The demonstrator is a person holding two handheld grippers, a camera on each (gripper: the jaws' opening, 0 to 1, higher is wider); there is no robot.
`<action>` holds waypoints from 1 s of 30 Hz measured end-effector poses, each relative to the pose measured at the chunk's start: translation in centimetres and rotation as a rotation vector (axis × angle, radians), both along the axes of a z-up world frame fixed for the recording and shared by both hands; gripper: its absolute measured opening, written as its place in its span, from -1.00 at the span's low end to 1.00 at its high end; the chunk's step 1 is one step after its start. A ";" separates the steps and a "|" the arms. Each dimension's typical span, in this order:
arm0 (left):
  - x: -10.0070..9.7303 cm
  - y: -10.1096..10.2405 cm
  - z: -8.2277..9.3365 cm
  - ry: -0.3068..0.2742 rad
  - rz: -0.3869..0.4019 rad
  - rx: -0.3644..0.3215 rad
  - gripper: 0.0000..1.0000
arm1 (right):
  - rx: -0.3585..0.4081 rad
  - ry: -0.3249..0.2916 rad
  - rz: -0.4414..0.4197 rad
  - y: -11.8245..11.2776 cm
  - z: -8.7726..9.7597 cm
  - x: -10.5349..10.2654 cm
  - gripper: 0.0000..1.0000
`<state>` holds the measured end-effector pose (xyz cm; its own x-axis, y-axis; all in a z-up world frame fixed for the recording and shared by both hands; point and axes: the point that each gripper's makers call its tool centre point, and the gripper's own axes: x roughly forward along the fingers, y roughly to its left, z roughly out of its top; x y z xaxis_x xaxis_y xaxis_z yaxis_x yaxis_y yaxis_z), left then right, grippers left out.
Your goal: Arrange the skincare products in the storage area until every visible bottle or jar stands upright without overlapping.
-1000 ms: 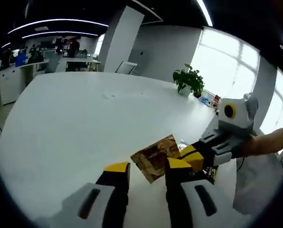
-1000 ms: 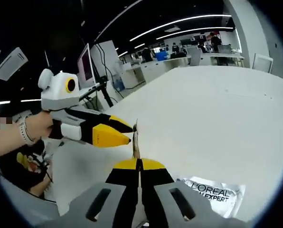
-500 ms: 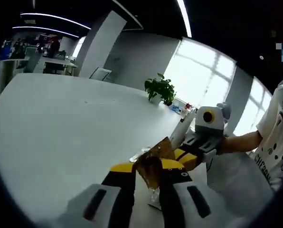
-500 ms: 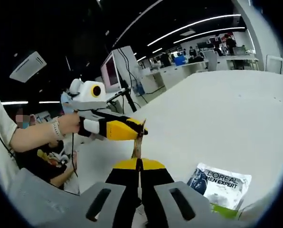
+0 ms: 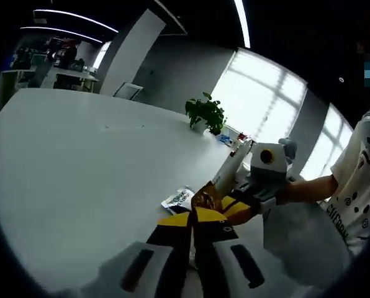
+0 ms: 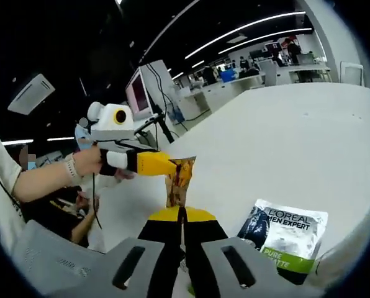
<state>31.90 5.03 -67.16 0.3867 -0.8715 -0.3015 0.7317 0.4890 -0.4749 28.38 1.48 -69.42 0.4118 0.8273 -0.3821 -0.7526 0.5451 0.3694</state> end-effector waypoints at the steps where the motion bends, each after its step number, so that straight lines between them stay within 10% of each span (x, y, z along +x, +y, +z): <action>1: 0.0 0.1 -0.1 0.007 0.000 -0.001 -1.00 | -0.010 -0.013 0.001 0.0 -0.1 -0.1 -0.98; 10: 0.7 0.8 -1.1 0.072 0.040 0.005 -1.00 | -0.175 -0.114 -0.009 -1.1 -1.4 0.5 -0.85; 18: 1.2 0.8 -5.1 0.143 0.008 0.168 -1.00 | -0.279 -0.208 0.010 -1.5 -1.9 0.7 -0.80; 30: 0.7 -1.3 -6.7 0.090 -0.051 0.331 -1.00 | -0.355 -0.237 0.053 -1.1 -3.3 1.0 -0.82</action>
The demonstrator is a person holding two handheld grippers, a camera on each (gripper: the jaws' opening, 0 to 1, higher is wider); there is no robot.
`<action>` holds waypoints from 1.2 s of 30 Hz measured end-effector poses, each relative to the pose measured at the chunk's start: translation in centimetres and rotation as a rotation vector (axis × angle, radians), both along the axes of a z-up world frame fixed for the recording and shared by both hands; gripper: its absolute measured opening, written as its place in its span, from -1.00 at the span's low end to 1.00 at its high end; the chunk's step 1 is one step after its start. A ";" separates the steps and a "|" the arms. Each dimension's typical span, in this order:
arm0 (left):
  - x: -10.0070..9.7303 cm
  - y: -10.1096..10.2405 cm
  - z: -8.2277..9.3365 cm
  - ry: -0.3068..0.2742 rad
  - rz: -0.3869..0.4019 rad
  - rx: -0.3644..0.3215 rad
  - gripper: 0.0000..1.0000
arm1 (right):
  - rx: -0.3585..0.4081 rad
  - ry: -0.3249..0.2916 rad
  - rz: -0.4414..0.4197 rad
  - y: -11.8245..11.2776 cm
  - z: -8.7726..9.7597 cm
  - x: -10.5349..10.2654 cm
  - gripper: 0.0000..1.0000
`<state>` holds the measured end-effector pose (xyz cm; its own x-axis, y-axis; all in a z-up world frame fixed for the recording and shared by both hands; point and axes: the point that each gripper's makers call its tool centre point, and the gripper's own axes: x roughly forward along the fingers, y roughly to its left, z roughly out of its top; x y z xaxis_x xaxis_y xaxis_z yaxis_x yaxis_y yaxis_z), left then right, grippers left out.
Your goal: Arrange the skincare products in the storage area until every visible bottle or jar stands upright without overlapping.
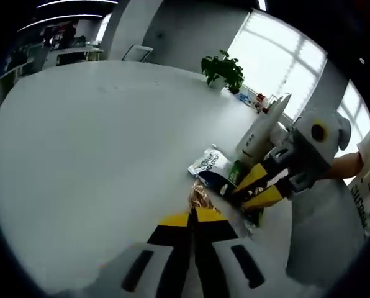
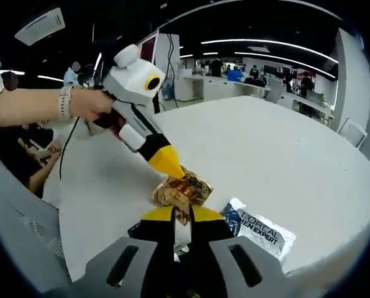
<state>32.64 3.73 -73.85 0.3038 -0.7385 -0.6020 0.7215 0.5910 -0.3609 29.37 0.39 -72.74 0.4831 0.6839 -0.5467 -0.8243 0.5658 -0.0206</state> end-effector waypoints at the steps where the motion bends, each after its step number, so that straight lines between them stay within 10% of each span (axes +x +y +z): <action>1: 0.1 -0.1 -0.1 -0.003 -0.004 0.007 -1.00 | -0.003 -0.001 0.003 0.1 -0.1 0.1 -0.82; 16: 0.7 -1.0 -1.2 -0.051 -0.091 0.110 -1.00 | -0.141 -0.061 0.039 1.1 -2.6 1.7 -0.80; 36: 1.5 -1.2 -1.9 -0.102 -0.159 0.173 -0.97 | -0.114 -0.009 0.007 1.1 -3.7 2.1 -0.80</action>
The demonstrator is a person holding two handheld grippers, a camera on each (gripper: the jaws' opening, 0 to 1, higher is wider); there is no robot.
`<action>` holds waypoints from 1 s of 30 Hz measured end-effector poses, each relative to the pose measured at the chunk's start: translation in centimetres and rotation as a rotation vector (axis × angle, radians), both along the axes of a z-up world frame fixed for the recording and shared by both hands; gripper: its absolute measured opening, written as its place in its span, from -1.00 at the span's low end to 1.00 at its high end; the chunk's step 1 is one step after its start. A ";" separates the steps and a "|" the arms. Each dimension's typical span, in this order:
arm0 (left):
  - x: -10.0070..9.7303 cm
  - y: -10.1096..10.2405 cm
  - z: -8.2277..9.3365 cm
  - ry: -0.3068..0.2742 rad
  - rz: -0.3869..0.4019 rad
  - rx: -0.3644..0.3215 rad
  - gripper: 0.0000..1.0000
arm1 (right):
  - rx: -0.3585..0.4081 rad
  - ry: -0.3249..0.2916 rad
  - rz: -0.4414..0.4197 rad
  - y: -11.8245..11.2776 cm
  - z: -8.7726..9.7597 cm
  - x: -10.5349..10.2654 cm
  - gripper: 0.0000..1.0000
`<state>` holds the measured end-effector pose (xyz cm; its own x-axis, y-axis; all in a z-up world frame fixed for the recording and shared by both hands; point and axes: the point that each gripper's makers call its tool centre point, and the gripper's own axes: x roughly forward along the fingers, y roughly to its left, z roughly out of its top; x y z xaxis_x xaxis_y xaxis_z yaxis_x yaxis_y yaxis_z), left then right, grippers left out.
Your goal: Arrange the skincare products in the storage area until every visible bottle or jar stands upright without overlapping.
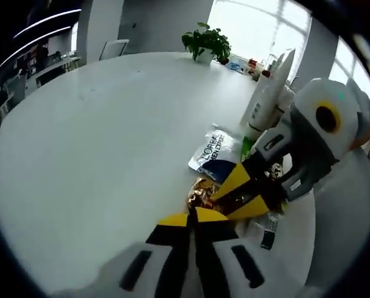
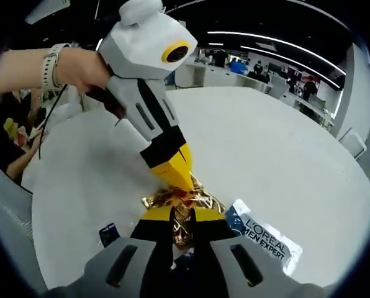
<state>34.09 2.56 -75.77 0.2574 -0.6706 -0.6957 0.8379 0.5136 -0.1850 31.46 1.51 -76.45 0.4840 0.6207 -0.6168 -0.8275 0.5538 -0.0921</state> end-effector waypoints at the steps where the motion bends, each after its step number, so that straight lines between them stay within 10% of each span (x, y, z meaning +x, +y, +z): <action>1: -0.1 -0.1 0.1 -0.004 -0.001 0.002 -0.96 | 0.007 0.005 -0.003 0.0 0.0 0.0 -0.80; 18: 0.1 0.1 1.4 -0.193 -0.061 0.071 -0.67 | 0.027 0.030 -0.015 -0.1 0.0 0.0 -0.80; 30: -1.1 0.0 -0.3 -0.191 -0.074 0.112 -0.65 | 0.024 0.030 -0.015 -0.1 0.0 0.1 -0.81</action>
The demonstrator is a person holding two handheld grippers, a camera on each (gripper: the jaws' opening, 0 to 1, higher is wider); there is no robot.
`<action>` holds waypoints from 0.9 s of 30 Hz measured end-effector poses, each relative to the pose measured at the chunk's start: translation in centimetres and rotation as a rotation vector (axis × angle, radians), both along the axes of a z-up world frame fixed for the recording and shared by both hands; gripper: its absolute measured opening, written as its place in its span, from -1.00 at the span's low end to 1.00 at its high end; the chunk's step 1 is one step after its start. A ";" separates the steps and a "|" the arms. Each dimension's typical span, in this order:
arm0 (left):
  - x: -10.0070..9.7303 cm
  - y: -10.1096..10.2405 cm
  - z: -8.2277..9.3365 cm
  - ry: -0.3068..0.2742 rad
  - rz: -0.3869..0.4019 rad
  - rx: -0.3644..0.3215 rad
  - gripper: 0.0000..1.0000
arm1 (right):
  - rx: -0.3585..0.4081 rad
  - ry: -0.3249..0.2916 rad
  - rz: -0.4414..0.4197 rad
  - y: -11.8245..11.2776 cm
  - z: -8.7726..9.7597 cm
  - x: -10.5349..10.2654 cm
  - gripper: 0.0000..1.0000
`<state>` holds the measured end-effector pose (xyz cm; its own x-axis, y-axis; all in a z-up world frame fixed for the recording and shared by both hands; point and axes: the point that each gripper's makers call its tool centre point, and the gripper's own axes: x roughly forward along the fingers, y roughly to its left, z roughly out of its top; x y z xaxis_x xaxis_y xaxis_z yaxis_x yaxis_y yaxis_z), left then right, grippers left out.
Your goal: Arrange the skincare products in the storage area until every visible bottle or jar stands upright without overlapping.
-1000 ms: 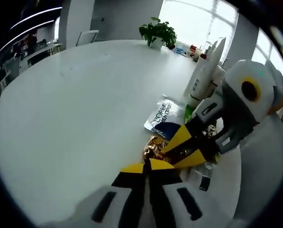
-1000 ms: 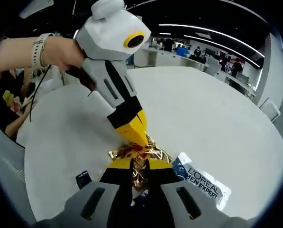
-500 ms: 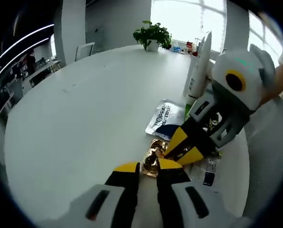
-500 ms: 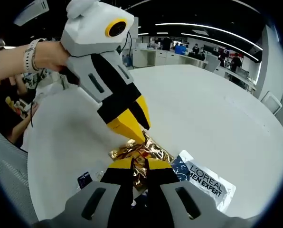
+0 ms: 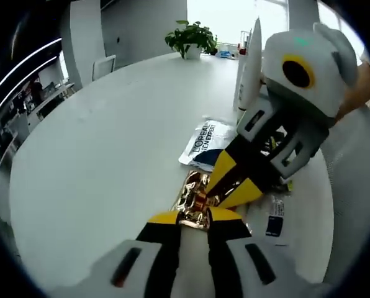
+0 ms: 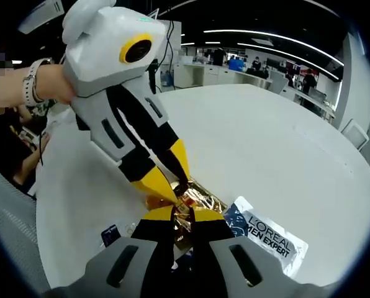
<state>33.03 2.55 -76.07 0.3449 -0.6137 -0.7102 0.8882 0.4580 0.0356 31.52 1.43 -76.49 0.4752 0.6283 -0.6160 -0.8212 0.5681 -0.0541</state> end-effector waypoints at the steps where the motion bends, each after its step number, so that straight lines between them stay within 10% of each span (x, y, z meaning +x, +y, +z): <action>1: 0.1 0.0 0.0 0.002 0.005 -0.002 -0.65 | 0.000 0.000 0.001 0.0 0.0 0.0 -0.81; 27: -2.1 0.9 2.9 -0.042 0.093 0.000 -0.61 | -0.001 -0.012 -0.012 -1.2 2.6 -1.0 -0.74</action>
<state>30.98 3.46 -73.19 0.4297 -0.5777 -0.6940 0.8397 0.5383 0.0718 30.51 0.19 -73.92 0.4902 0.6219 -0.6107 -0.8135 0.5779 -0.0645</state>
